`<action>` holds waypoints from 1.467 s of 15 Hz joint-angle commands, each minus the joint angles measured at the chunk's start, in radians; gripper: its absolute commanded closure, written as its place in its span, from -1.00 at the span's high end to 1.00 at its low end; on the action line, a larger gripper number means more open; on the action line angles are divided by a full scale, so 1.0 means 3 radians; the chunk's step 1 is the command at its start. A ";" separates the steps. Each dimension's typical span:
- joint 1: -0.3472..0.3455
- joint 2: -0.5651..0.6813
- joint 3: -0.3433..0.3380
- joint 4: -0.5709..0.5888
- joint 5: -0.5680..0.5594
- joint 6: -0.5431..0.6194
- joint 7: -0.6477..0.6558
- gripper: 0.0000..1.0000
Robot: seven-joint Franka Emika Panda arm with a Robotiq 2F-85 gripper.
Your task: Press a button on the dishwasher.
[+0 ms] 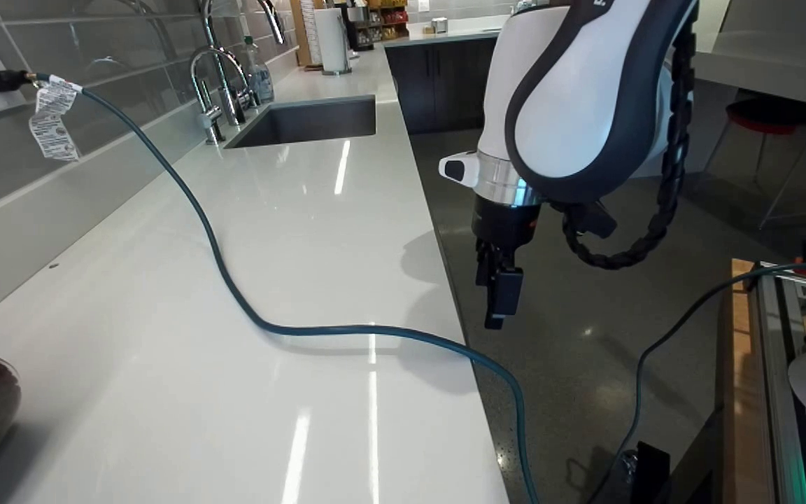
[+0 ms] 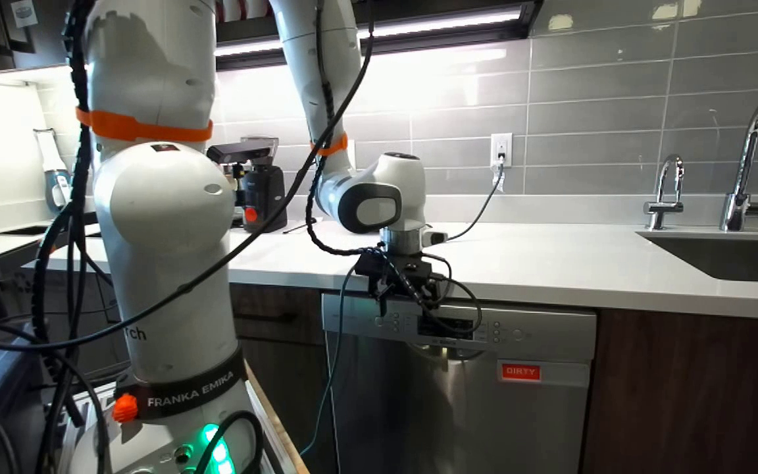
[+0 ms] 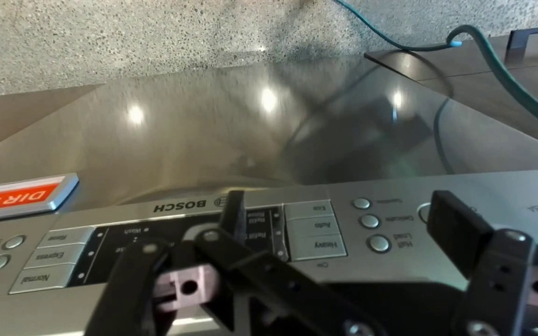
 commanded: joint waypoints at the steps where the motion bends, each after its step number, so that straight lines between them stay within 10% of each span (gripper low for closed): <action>1: -0.0004 0.0004 0.0003 0.0001 0.0003 0.0001 -0.0001 1.00; 22: -0.0463 0.0032 0.0693 0.0034 0.2200 0.0294 -0.1964 1.00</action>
